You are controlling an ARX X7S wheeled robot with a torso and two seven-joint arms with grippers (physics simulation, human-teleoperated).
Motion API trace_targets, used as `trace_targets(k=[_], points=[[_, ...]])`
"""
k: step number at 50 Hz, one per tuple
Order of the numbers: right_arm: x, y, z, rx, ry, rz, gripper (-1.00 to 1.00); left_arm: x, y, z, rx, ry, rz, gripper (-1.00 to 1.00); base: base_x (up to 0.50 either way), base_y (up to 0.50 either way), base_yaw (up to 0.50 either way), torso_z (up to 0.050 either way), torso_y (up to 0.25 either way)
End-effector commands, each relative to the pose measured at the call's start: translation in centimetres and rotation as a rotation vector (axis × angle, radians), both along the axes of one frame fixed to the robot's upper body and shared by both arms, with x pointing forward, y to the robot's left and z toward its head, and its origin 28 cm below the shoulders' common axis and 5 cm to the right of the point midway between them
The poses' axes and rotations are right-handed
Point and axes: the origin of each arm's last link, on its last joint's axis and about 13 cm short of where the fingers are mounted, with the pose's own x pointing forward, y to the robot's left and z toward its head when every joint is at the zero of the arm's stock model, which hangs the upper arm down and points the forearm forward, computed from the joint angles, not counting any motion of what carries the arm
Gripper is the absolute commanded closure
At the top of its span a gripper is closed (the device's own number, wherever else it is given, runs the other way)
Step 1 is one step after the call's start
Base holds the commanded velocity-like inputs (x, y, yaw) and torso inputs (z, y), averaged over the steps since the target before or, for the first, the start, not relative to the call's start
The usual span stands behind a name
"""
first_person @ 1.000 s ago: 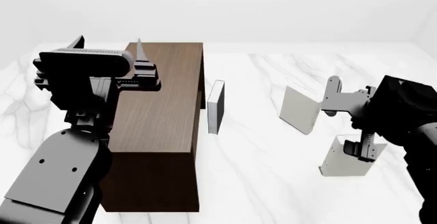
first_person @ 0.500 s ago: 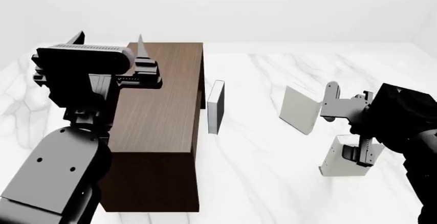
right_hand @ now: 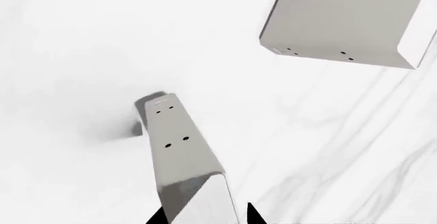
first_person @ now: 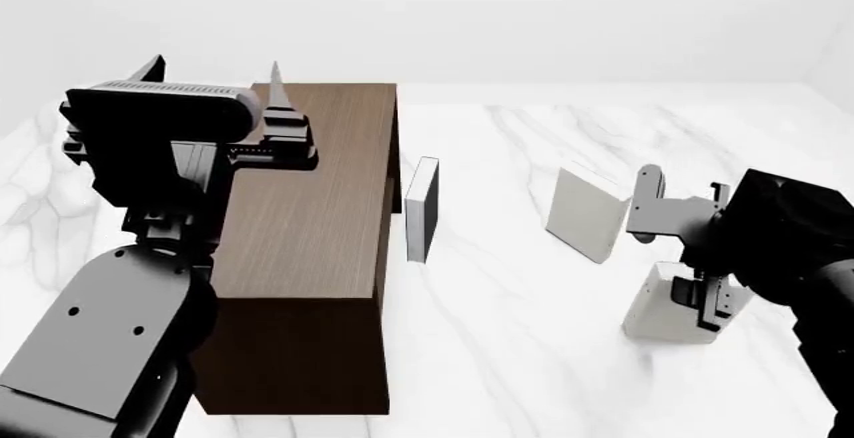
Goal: Pick up the book on the right and place it under the cabinet shelf.
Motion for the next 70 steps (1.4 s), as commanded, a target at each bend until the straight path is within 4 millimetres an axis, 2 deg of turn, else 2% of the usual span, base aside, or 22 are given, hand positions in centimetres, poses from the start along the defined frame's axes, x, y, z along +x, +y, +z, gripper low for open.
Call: trace_targets(k=[1,14,39,49,63,70], points=[[-0.2,0.0,-0.5,0.028,0.02,-0.002,1.0,0.0,0.0,0.0,-0.002,-0.002,-0.004,-1.0,0.0,0.0,0.0,0.0,0.0],[-0.1,0.3,-0.4,0.039,0.02,0.014,1.0,0.0,0.1,-0.1,-0.006,0.0,-0.004,-1.0,0.0,0.0,0.0,0.0,0.0],[-0.7,2.0,2.9,0.126,-0.012,0.102,1.0,-0.1,0.1,-0.1,-0.006,-0.006,-0.004,-1.0,0.0,0.0,0.0,0.0,0.0],[-1.3,2.4,3.4,0.19,-0.026,0.109,1.0,-0.2,0.0,-0.1,-0.007,-0.009,-0.008,-1.0,0.0,0.0,0.0,0.0,0.0],[-2.6,3.5,3.0,0.442,-0.108,0.111,1.0,-0.3,0.1,0.2,-0.003,-0.017,-0.004,-1.0,0.0,0.0,0.0,0.0,0.001],[-3.5,3.8,2.3,0.624,-0.145,0.096,1.0,-0.4,0.2,0.4,-0.001,-0.021,-0.001,-1.0,0.0,0.0,0.0,0.0,0.0]])
